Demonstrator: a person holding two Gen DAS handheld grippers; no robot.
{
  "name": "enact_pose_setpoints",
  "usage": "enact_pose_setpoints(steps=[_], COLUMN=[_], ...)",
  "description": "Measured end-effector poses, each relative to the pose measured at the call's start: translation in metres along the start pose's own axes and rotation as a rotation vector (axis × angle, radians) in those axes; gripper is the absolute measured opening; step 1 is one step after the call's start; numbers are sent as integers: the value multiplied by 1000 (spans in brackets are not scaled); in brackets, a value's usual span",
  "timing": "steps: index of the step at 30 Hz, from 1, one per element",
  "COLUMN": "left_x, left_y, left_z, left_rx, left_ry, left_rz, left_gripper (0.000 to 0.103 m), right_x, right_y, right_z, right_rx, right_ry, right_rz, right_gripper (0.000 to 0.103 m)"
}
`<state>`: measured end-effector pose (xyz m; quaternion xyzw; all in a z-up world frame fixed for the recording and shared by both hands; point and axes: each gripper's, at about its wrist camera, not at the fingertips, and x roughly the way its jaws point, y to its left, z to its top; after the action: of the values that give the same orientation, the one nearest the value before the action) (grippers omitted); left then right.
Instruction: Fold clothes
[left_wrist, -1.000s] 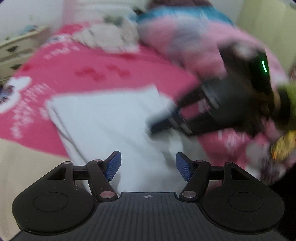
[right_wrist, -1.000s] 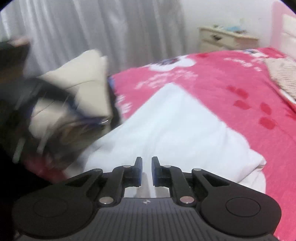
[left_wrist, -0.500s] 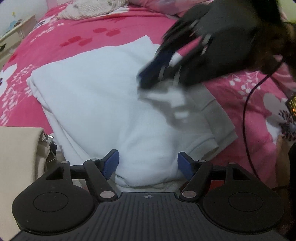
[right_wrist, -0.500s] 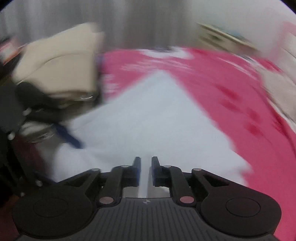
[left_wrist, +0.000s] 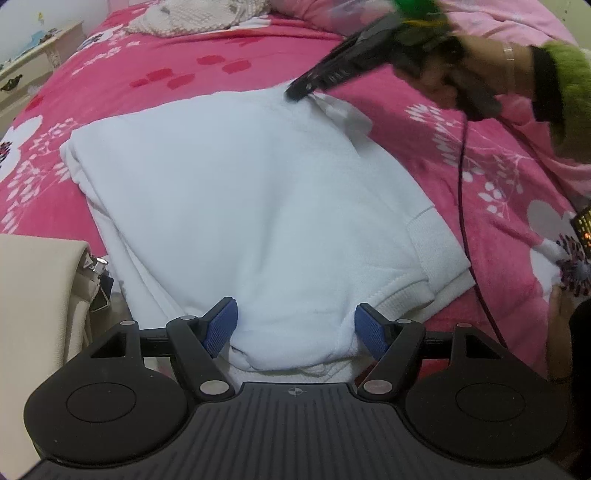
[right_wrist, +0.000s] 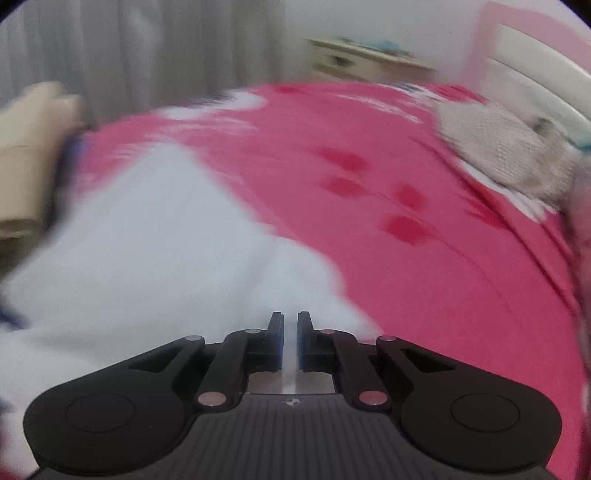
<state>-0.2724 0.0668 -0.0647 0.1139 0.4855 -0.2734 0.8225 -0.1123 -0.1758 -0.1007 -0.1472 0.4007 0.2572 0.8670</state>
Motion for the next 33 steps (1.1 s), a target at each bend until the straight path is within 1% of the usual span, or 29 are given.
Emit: enact_pose_setpoints(steps=[1, 2, 3, 4, 5, 7, 9, 11, 13, 14, 15, 16, 17, 18, 19, 20, 25, 26, 27, 29, 31, 32, 33], left_x=[-1, -1, -2, -2, -1, -1, 1, 0, -1, -3, -4, -4, -4, -5, -5, -5, -4, -4, -5, -5, -5, -5, -5], left_y=[-1, -1, -2, -2, -1, -1, -1, -2, -3, -3, -3, -2, -2, -1, -1, -1, 1, 1, 0, -1, -3, -4, -5], left_z=[-1, -2, -3, -4, -4, -5, -5, -5, -6, -6, -7, -7, -8, -8, -9, -9, -8, -9, -10, -10, -9, -9, -9], left_rx=[-2, -4, -5, -4, -1, 2, 4, 5, 4, 2, -2, -8, -14, -18, -19, -20, -37, -39, -41, -41, -41, -40, -39], left_ry=[-3, -5, -7, -9, -12, -15, -18, -22, -26, -29, -32, -35, -38, -41, -43, -44, -49, -54, -59, -64, -66, -67, -66], left_rz=[3, 4, 5, 2, -1, -7, -8, -5, -1, 0, 0, 0, 0, -1, -2, -4, -15, -17, -17, -17, -20, -24, -26], left_gripper=[71, 71, 71, 71, 71, 71, 71, 71, 71, 71, 71, 71, 71, 71, 71, 71, 71, 71, 71, 71, 71, 71, 71], right_x=[1, 2, -1, -12, -20, -31, -31, -29, -27, -25, -21, -19, -16, -12, -9, -5, 13, 18, 23, 21, 3, -5, -8], right_y=[-25, -50, -72, -85, -88, -82, -66, -43, -24, -18, -24, -36, -47, -57, -68, -75, -77, -77, -76, -75, -76, -76, -78], right_z=[2, 3, 5, 4, 3, -2, -8, -3, 7, 11, 11, 7, 3, -4, -11, -16, -22, -23, -23, -24, -22, -21, -24], right_rx=[114, 228, 333, 408, 444, 465, 448, 362, 297, 288, 353, 462, 568, 669, 770, 842, 911, 919, 920, 942, 944, 933, 936], right_ry=[8, 16, 11, -18, -36, -41, -20, -33, 0, 23, 55, 79, 98, 109, 120, 130, 163, 168, 165, 126, 15, -23, -35], right_rz=[-54, -108, -133, -97, -53, 40, 91, 114, 114, 112, 117, 142, 171, 210, 249, 281, 385, 399, 398, 406, 444, 442, 426], right_gripper=[7, 9, 9, 9, 11, 12, 14, 16, 16, 16, 17, 19, 23, 24, 24, 24, 24, 22, 18, 8, 6, 6, 5])
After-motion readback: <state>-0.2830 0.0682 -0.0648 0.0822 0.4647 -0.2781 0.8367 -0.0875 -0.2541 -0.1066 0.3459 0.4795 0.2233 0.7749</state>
